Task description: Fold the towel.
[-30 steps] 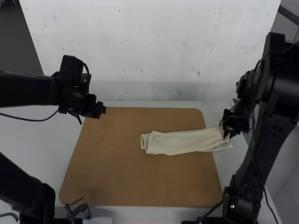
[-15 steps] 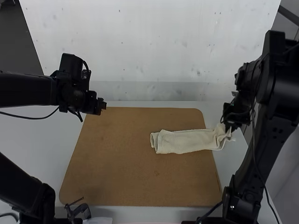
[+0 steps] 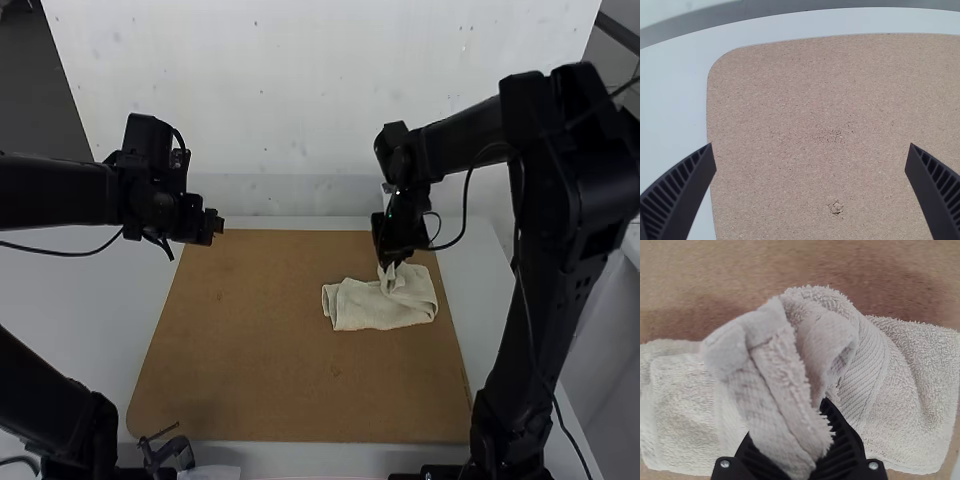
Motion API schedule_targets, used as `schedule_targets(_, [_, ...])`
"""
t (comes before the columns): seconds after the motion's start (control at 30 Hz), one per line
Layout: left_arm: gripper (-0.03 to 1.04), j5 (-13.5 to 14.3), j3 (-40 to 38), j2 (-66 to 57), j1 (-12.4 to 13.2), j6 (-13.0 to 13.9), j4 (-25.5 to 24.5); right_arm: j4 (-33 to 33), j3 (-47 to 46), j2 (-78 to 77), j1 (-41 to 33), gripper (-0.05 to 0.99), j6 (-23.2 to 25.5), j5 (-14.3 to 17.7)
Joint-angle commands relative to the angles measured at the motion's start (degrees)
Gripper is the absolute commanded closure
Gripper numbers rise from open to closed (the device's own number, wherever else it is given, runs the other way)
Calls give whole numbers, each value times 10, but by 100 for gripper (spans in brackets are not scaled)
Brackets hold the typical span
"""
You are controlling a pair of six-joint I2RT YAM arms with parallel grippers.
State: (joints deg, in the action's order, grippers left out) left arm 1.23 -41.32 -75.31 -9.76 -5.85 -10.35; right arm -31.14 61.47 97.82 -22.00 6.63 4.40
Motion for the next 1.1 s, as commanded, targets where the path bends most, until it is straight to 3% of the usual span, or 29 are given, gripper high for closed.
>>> schedule_targets(0.0, [4, -11, 2, 19, 4, 7, 6, -10, 37, 25, -57, 91, 58, 24])
schedule_targets(0.23, [4, -11, 2, 25, 6, 7, 6, -26, 68, 47, -125, 91, 80, 35])
schedule_targets(0.73, [4, -11, 3, 16, 6, 7, 7, -45, 51, 40, -161, 91, 89, 56])
schedule_targets(0.83, [4, -11, 2, 10, 6, 7, 8, -53, 56, 34, -158, 91, 88, 70])
schedule_targets(1.07, [4, -11, 3, 3, 6, 7, 12, -54, 54, -15, -92, 91, 63, 68])
